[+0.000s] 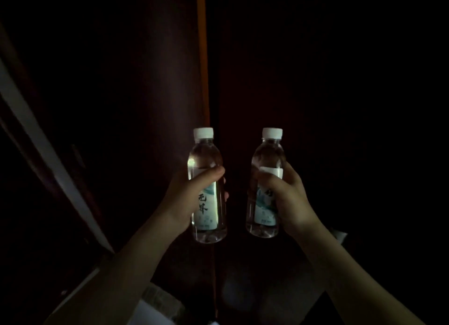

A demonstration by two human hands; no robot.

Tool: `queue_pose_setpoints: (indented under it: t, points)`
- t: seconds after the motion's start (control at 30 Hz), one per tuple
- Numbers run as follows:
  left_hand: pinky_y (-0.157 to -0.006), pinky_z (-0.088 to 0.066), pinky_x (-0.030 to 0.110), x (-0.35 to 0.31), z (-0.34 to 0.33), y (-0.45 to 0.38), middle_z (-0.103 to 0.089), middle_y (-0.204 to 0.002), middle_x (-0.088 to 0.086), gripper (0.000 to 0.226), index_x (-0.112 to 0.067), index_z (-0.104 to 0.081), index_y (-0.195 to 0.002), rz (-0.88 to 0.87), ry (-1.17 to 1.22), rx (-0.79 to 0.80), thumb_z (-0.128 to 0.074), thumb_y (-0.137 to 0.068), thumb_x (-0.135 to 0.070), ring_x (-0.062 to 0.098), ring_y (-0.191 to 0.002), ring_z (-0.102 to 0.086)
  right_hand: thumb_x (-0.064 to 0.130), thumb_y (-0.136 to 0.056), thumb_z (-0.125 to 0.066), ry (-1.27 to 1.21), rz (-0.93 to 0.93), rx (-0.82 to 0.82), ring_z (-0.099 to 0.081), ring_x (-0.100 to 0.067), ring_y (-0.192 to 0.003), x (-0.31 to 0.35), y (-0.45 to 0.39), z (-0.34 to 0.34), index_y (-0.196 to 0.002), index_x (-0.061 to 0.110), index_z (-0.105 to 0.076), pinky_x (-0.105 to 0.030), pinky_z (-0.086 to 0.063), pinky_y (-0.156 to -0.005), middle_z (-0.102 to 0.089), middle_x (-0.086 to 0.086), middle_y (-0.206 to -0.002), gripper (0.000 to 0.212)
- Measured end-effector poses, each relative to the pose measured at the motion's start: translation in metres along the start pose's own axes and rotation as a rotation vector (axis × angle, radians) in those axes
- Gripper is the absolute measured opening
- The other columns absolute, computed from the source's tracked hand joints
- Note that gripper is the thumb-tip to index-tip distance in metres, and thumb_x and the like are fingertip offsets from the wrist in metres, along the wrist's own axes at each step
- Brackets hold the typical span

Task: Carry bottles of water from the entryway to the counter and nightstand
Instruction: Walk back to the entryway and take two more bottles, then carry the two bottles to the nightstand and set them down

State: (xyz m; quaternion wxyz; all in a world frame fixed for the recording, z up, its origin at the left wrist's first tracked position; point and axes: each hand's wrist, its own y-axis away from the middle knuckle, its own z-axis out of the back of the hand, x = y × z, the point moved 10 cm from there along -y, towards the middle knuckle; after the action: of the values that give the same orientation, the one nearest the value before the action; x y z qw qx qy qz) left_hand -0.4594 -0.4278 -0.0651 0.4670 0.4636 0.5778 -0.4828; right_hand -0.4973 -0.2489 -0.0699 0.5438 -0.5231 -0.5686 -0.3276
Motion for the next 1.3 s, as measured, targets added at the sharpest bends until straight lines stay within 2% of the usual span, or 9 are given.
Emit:
queue_pose_setpoints:
  t: [0.2,0.3,0.53,0.7,0.83,0.9,0.97,1.2,1.3]
  points:
    - [-0.057,-0.056,0.038,-0.022,-0.067,-0.02,-0.067,-0.074,0.012,0.031,-0.01,-0.065,-0.088,-0.015,0.035,0.2,-0.078,-0.07,-0.032,0.026,-0.06,-0.068,0.014,-0.085,-0.067,0.036,0.064,-0.218,-0.071,-0.016,-0.074,0.043,0.026,0.049,-0.108,0.014,-0.063,-0.029,-0.055,-0.062,-0.071,0.003,-0.079,0.023]
    - [-0.061,-0.056,0.042,-0.024,-0.111,-0.026,-0.069,-0.079,0.011,0.036,-0.018,-0.067,-0.09,-0.052,0.031,0.35,-0.075,-0.061,-0.038,0.029,-0.066,-0.069,0.019,-0.079,-0.068,0.066,0.11,-0.385,-0.068,-0.016,-0.073,0.065,0.052,0.085,-0.1,0.019,-0.064,-0.032,-0.055,-0.064,-0.069,0.003,-0.079,0.021]
    - [-0.054,-0.056,0.034,-0.009,-0.268,0.025,-0.071,-0.078,0.009,0.052,-0.008,-0.064,-0.096,0.009,0.141,0.744,-0.076,-0.058,-0.041,0.028,-0.065,-0.07,0.019,-0.075,-0.071,0.148,0.213,-0.851,-0.064,-0.025,-0.075,0.111,0.203,0.186,-0.097,0.017,-0.063,-0.044,-0.054,-0.072,-0.065,-0.007,-0.084,0.023]
    - [-0.052,-0.056,0.033,-0.015,-0.395,0.131,-0.069,-0.079,0.016,0.068,-0.001,-0.062,-0.101,0.054,0.213,1.067,-0.076,-0.053,-0.047,0.027,-0.059,-0.069,0.015,-0.072,-0.073,0.17,0.338,-1.172,-0.062,-0.022,-0.069,0.154,0.363,0.236,-0.093,0.02,-0.068,-0.042,-0.049,-0.069,-0.065,-0.003,-0.075,0.023]
    - [-0.053,-0.055,0.033,-0.033,-0.483,0.245,-0.065,-0.081,0.015,0.04,-0.009,-0.064,-0.094,0.075,0.287,1.343,-0.079,-0.063,-0.029,0.028,-0.061,-0.066,0.018,-0.065,-0.076,0.219,0.413,-1.39,-0.063,-0.022,-0.069,0.19,0.492,0.244,-0.097,0.015,-0.067,-0.041,-0.053,-0.069,-0.067,-0.005,-0.077,0.034]
    - [-0.052,-0.055,0.034,-0.041,-0.52,0.301,-0.065,-0.081,0.018,0.038,-0.007,-0.064,-0.094,0.087,0.31,1.446,-0.079,-0.064,-0.025,0.029,-0.059,-0.066,0.015,-0.07,-0.072,0.27,0.435,-1.473,-0.065,-0.022,-0.07,0.207,0.551,0.243,-0.102,0.011,-0.065,-0.04,-0.055,-0.068,-0.068,-0.004,-0.077,0.034]
    - [-0.054,-0.056,0.036,-0.046,-0.553,0.356,-0.064,-0.08,0.019,0.037,-0.005,-0.064,-0.095,0.108,0.326,1.54,-0.078,-0.065,-0.022,0.032,-0.061,-0.065,0.015,-0.07,-0.073,0.308,0.464,-1.559,-0.065,-0.02,-0.068,0.221,0.607,0.243,-0.096,0.016,-0.067,-0.041,-0.055,-0.067,-0.068,-0.001,-0.074,0.027]
    - [-0.052,-0.055,0.034,-0.064,-0.656,0.509,-0.066,-0.079,0.021,0.062,0.005,-0.062,-0.099,0.122,0.376,1.738,-0.081,-0.053,-0.032,0.032,-0.062,-0.067,0.018,-0.071,-0.074,0.392,0.557,-1.763,-0.061,-0.02,-0.066,0.269,0.767,0.26,-0.079,0.035,-0.07,-0.048,-0.051,-0.071,-0.064,0.004,-0.068,0.02]
    - [-0.05,-0.054,0.031,-0.074,-0.694,0.551,-0.068,-0.077,0.018,0.042,-0.001,-0.065,-0.091,0.123,0.401,1.771,-0.08,-0.059,-0.023,0.03,-0.062,-0.068,0.028,-0.058,-0.078,0.388,0.596,-1.795,-0.059,-0.017,-0.061,0.288,0.81,0.277,-0.076,0.032,-0.072,-0.045,-0.049,-0.07,-0.062,0.003,-0.065,0.019]
